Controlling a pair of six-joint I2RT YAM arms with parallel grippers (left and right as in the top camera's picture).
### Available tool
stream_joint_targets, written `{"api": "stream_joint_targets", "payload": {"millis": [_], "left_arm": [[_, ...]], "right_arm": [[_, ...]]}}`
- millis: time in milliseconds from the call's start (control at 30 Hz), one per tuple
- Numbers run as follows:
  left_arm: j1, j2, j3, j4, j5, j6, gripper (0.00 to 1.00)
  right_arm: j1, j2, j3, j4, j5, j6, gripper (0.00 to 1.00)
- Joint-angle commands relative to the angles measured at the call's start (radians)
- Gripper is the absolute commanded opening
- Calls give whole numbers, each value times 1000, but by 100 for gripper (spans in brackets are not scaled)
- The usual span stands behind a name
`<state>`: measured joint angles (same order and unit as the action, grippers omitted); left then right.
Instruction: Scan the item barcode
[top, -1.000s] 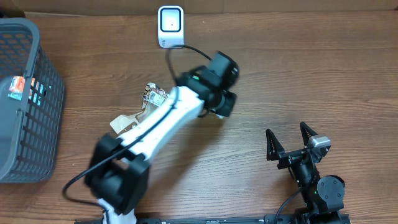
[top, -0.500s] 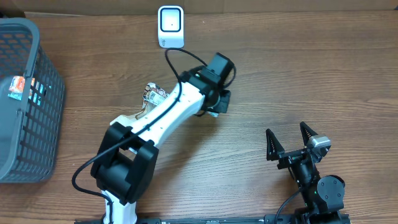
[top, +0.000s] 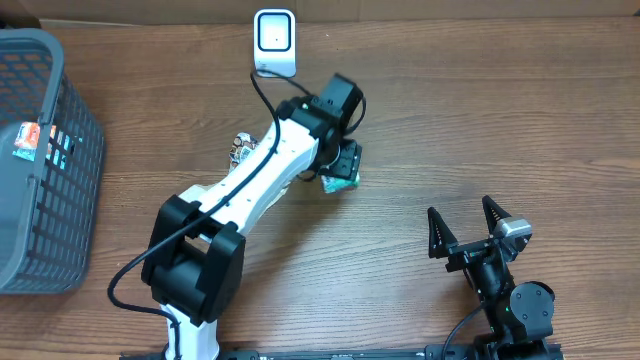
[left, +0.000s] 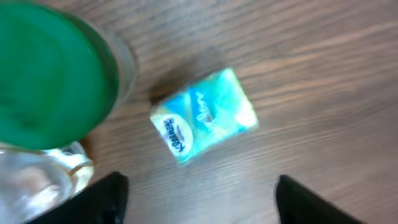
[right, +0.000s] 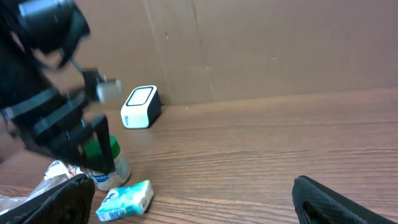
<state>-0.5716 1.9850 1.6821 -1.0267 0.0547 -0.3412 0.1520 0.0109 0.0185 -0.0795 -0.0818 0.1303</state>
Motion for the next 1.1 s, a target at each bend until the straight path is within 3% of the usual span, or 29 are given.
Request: {"api": "stream_joint_targets", "payload": {"millis": [0, 200, 467, 767, 1067], "left_arm": [[41, -32, 252, -104, -14, 100, 100], [203, -39, 685, -368, -14, 211, 100], [610, -40, 1052, -591, -14, 175, 99], [1012, -37, 1067, -623, -14, 90, 96], [1206, -10, 953, -594, -44, 90, 98]], "right_arm": [[-1, -8, -11, 4, -5, 3, 100], [-1, -8, -11, 4, -5, 3, 100], [-1, -8, -11, 4, -5, 3, 100], [-1, -8, -11, 4, -5, 3, 100], [-1, -8, -11, 4, -5, 3, 100]]}}
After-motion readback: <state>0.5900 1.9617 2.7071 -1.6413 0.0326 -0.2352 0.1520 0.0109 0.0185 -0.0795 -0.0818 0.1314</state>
